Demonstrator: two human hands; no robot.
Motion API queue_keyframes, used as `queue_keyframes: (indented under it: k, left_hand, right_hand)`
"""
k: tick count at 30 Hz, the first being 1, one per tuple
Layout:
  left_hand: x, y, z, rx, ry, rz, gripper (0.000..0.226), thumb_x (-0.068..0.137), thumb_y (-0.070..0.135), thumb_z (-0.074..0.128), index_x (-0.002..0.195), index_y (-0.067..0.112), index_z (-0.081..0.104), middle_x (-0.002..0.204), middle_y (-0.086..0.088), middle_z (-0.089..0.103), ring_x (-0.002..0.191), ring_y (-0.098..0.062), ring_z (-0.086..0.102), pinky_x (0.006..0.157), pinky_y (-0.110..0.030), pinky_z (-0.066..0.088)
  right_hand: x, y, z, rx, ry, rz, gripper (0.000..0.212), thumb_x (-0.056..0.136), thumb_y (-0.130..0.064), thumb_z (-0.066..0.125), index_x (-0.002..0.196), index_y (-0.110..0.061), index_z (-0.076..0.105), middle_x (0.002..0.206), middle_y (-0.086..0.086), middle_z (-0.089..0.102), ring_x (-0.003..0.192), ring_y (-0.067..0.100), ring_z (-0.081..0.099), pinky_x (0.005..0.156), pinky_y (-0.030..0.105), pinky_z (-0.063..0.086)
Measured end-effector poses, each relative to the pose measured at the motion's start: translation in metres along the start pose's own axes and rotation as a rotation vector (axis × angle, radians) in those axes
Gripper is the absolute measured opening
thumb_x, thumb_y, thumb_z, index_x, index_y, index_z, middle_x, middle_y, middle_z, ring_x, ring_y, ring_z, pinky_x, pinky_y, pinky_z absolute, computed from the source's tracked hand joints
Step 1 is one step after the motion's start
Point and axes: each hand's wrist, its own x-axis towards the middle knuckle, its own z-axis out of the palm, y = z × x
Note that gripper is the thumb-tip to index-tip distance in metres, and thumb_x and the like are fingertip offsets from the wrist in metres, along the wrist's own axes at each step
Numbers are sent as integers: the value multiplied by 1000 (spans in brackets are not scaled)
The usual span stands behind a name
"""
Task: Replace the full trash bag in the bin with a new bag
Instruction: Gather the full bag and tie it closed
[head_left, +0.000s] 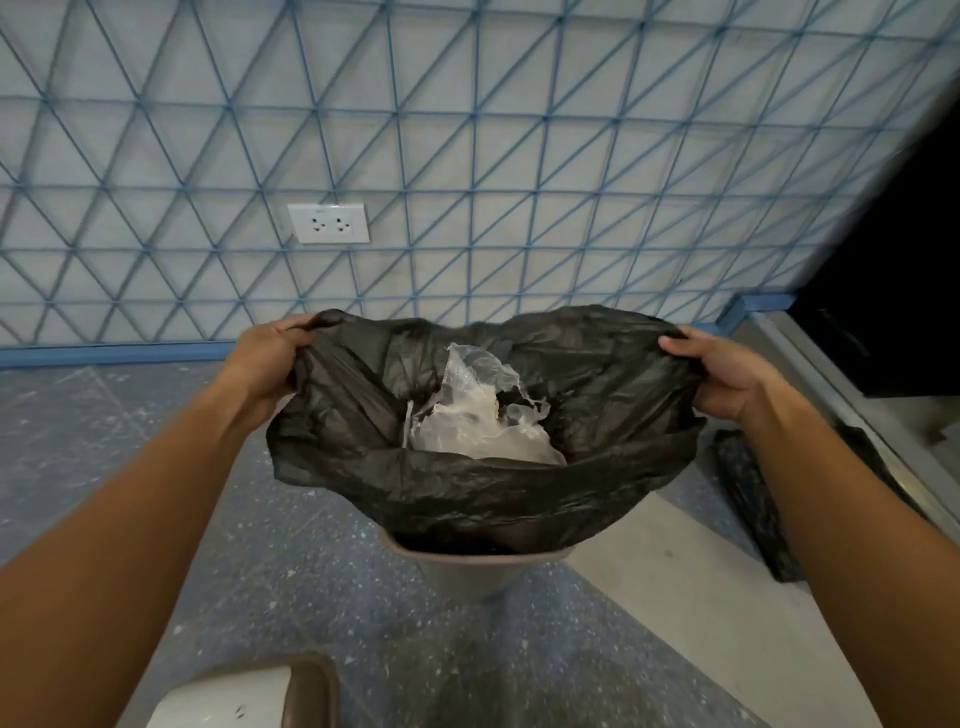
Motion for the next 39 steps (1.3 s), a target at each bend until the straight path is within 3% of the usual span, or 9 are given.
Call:
queue_keyframes:
  k: [5,15,20,25,27,29,31,34,39]
  left_hand:
    - [-10,-18,-38,-27,127,89,50,92,2,36,58,23,65,61,8,62,57,-8,53,51,-20,42]
    - [-37,-102,-87,384,133,-18,25,90,-9,39,86,-6,64,96,-26,63,85,-32,55,80,-43,47]
    - [-65,-148,-115,146,126,-177,32,92,-7,42,120,1,54,107,-16,59,69,-17,67,75,-35,44]
    - [-100,-181,-82,68,-380,-372,74,65,25,75,130,30,39,138,-3,48,117,-19,51,96,-42,38]
    - [-100,-174,-51,-192,-364,-348,117,32,38,92,134,28,37,137,-3,49,123,-24,47,100,-47,37]
    - [-89,-156,-22,-508,-293,-235,126,26,61,86,137,22,41,134,-4,55,124,-27,49,101,-52,42]
    - [-79,-127,0,-720,-217,-146,103,41,64,80,128,17,53,128,-5,61,118,-27,56,99,-51,46]
    - [-63,-94,22,-791,-27,-169,61,73,51,66,119,13,60,124,-9,63,111,-25,61,98,-44,45]
    - [-46,-48,36,-693,251,-103,43,94,29,53,130,6,52,129,-12,59,112,-27,59,94,-40,48]
  right_hand:
    - [-10,25,-35,-35,261,-88,34,91,5,43,68,-18,52,60,3,68,56,16,66,60,29,57]
    - [-27,106,-71,-146,402,-69,62,89,14,34,47,-15,68,50,-4,66,57,19,63,45,13,49]
    - [-60,151,-113,-204,411,168,24,96,-12,48,116,-13,61,91,3,66,75,21,58,67,30,44]
    - [-75,173,-85,-657,-127,595,70,81,-38,70,140,-32,33,142,-3,43,128,24,43,95,41,34]
    - [-67,174,-53,-679,-282,522,104,75,-35,77,149,-30,5,155,-6,17,141,23,24,98,32,34]
    - [-61,171,-21,-616,-315,339,112,61,-34,86,147,-25,15,145,-13,22,135,15,32,96,19,38]
    - [-54,165,2,-485,-214,126,82,50,-33,89,122,-23,51,137,-5,47,114,11,51,95,23,44]
    - [-43,147,38,-250,-28,-146,27,83,-14,65,109,-23,61,134,12,55,109,16,56,101,38,41]
    - [-32,103,75,209,188,-362,38,85,-5,62,122,-7,56,119,5,64,109,23,60,92,39,49]
